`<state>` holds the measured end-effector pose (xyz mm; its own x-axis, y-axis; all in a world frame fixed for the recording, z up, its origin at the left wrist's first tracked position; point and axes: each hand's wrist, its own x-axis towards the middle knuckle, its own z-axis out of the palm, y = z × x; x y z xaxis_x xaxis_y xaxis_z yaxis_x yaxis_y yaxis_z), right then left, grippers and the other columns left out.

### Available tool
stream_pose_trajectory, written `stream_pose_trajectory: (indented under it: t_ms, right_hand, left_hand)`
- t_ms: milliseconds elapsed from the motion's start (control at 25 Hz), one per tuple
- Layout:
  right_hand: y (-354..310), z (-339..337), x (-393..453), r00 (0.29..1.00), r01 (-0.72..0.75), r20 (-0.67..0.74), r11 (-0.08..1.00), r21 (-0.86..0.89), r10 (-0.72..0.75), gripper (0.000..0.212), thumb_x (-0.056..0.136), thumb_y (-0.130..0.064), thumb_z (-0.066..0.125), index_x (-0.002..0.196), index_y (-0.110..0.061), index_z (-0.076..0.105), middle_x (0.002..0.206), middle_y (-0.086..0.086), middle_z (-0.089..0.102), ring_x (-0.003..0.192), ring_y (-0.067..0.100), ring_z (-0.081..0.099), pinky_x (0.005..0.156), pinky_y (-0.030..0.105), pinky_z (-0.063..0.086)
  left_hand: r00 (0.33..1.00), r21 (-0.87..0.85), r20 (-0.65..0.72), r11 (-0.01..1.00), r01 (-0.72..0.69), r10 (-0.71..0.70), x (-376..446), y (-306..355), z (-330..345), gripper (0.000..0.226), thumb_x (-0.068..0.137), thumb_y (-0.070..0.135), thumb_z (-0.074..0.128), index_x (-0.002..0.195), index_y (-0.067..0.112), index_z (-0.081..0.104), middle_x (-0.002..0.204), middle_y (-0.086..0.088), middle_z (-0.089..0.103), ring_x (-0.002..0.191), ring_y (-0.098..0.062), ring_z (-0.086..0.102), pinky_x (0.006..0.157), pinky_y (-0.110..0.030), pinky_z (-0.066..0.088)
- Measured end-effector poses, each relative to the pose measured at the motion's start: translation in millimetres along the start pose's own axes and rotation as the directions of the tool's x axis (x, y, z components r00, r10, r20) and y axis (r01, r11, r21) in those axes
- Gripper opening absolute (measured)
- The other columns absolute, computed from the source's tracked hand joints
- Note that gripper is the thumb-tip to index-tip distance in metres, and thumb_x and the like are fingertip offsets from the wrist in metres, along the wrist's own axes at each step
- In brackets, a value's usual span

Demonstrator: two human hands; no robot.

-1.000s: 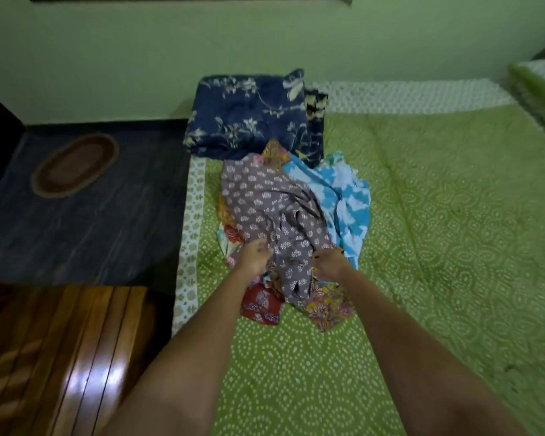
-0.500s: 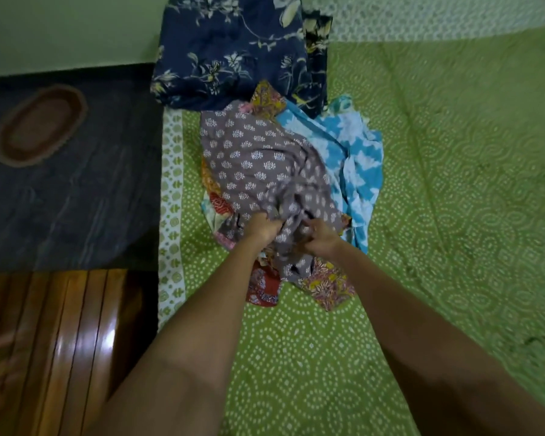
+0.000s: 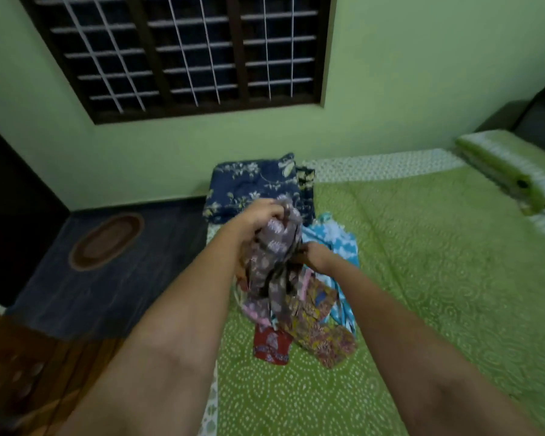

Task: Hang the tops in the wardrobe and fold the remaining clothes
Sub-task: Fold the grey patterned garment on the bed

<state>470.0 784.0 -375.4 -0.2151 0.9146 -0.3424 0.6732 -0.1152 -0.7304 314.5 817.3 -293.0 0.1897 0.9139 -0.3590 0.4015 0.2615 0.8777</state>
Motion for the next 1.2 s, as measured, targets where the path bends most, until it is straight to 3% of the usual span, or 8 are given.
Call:
stream_pose_trajectory:
  t_ms: [200,440,560,640,760,960,1120,1200]
  right_hand:
    - [-130,-85,-86,0.968,0.216,-0.242,0.705,0.676,-0.065,0.022,0.089,-0.013,0.050,0.067,-0.009,0.054,0.046,-0.002,0.058,0.039,0.008,0.052,0.045,0.021,0.040]
    - [-231,-155,-174,0.882,0.470,-0.439,0.289,0.834,-0.170,0.018,0.092,-0.018,0.049,0.079,-0.011,0.060,0.074,0.010,0.062,0.067,0.026,0.059,0.070,0.033,0.050]
    - [-240,-161,-191,0.849,0.526,-0.496,0.189,0.830,-0.183,0.023,0.095,-0.024,0.048,0.095,-0.010,0.066,0.091,0.011,0.069,0.083,0.028,0.064,0.082,0.036,0.052]
    - [-220,-156,-193,0.855,0.517,-0.497,0.331,0.790,-0.150,0.033,0.095,-0.035,0.052,0.114,-0.011,0.065,0.110,0.010,0.068,0.103,0.029,0.063,0.095,0.040,0.049]
    - [-171,-131,-197,0.875,0.387,-0.480,0.672,0.631,-0.054,0.030,0.090,-0.041,0.060,0.104,-0.014,0.063,0.098,0.005,0.071,0.093,0.024,0.064,0.088,0.037,0.051]
    - [-102,-84,-188,0.952,0.207,-0.302,0.833,0.512,-0.051,0.056,0.078,-0.047,0.072,0.119,-0.015,0.051,0.111,0.002,0.062,0.093,0.016,0.058,0.081,0.032,0.044]
    - [-53,-71,-168,0.974,-0.188,-0.122,0.982,0.029,0.190,0.014,0.084,-0.022,0.070,0.086,-0.013,0.060,0.062,0.003,0.053,0.046,0.009,0.036,0.044,0.020,0.030]
    - [-39,-61,-167,0.894,-0.448,0.023,0.894,0.009,0.447,0.033,0.095,-0.036,0.050,0.071,-0.013,0.051,0.043,0.000,0.047,0.042,0.009,0.034,0.044,0.019,0.029]
  left_hand:
    - [0.970,-0.435,-0.013,0.872,-0.223,0.241,-90,92,-27,0.041,0.095,0.045,0.050,0.122,0.016,0.058,0.107,-0.009,0.068,0.096,-0.023,0.066,0.084,-0.034,0.052]
    - [0.957,-0.625,0.082,0.762,-0.168,0.279,-137,88,-3,0.069,0.097,0.061,0.020,0.128,0.009,0.054,0.125,-0.016,0.061,0.110,-0.029,0.061,0.096,-0.032,0.047]
    - [0.812,-0.555,0.199,0.746,-0.368,0.549,-128,78,29,0.053,0.105,0.034,0.017,0.141,-0.001,0.035,0.150,-0.018,0.035,0.118,-0.033,0.048,0.101,-0.007,0.032]
    - [0.938,-0.447,0.067,0.850,-0.277,0.340,-138,93,36,0.041,0.102,0.030,0.039,0.113,-0.004,0.061,0.127,-0.024,0.056,0.085,-0.027,0.058,0.083,-0.022,0.048]
    - [0.972,-0.629,0.036,0.761,-0.159,0.233,-132,94,30,0.058,0.089,0.057,0.052,0.108,0.005,0.068,0.114,-0.019,0.066,0.099,-0.031,0.064,0.095,-0.042,0.049]
    - [0.976,-0.644,-0.021,0.743,-0.180,0.219,-129,108,43,0.134,0.043,0.068,0.083,0.150,0.024,0.015,0.151,-0.009,0.034,0.132,-0.029,0.042,0.109,-0.052,0.035]
    - [0.957,-0.704,-0.175,0.650,-0.287,0.232,-129,115,51,0.110,0.084,0.025,0.072,0.149,0.023,-0.017,0.158,-0.004,0.014,0.141,-0.020,0.027,0.116,-0.041,0.022]
    - [0.947,-0.753,-0.262,0.574,-0.322,0.187,-132,124,52,0.112,0.084,0.015,0.071,0.149,0.025,-0.019,0.158,-0.007,0.013,0.140,-0.023,0.028,0.116,-0.041,0.023]
